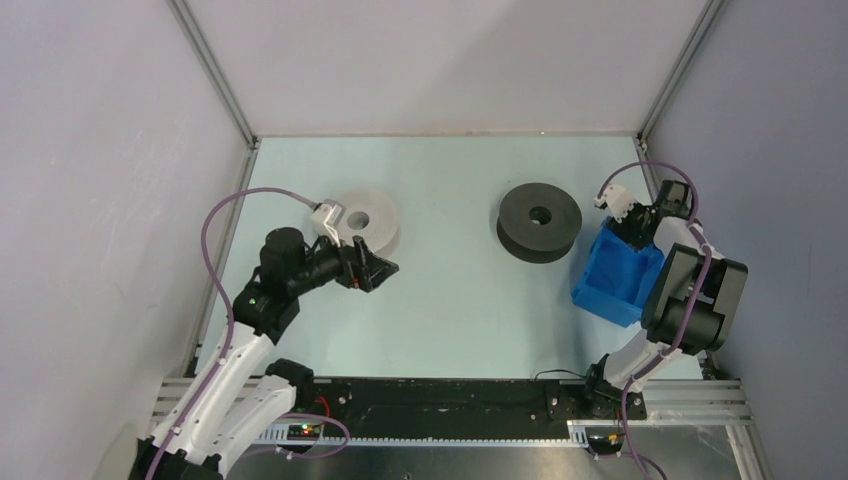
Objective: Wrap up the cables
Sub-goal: Move the storage box to the center of the board, then pick up the cable at the center of the board.
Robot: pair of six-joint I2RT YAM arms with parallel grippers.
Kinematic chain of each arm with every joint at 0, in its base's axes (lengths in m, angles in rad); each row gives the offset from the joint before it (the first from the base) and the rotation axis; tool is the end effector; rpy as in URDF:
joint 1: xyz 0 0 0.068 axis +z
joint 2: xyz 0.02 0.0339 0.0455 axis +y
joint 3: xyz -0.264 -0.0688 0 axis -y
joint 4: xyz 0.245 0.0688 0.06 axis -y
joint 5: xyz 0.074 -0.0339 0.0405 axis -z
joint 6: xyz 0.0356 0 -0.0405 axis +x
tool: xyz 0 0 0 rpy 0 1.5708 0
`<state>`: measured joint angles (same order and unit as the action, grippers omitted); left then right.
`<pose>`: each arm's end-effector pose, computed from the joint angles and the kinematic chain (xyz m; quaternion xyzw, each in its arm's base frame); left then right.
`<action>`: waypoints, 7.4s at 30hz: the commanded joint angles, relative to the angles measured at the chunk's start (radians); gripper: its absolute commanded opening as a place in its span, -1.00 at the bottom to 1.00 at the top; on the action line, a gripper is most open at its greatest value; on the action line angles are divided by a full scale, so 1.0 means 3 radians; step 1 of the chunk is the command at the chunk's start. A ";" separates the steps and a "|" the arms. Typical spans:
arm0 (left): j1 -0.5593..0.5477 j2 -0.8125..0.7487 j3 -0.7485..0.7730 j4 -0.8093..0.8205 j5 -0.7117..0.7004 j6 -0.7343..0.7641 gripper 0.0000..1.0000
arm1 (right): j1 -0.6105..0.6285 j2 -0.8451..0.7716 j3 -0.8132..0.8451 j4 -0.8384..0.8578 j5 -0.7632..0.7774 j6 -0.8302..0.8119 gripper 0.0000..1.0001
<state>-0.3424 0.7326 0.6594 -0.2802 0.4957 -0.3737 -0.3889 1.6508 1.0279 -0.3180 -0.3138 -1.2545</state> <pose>0.1556 -0.0735 0.2955 0.1278 0.7974 -0.3828 0.4486 0.3175 -0.1182 0.1953 -0.4378 0.8322 -0.1229 0.3172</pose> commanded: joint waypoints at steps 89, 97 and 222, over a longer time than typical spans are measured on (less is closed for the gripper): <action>-0.0072 -0.0100 0.0078 -0.0003 -0.0098 0.0090 0.99 | 0.0048 -0.0533 -0.0537 0.1492 0.0237 0.0095 -1.00; -0.0071 -0.0084 0.0089 -0.0019 -0.0123 0.0108 0.99 | 0.0191 -0.0957 -0.0513 0.2319 0.0836 0.0144 -1.00; -0.0728 0.2572 0.1870 0.0172 -0.0606 -0.0378 0.59 | 0.4046 -0.3472 -0.0838 -0.0149 0.0889 0.4898 -1.00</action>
<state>-0.5034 1.3289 1.0573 -0.2783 0.3244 -0.4892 0.8116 0.7063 0.8215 -0.3233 -0.0677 0.2237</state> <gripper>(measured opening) 0.799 0.012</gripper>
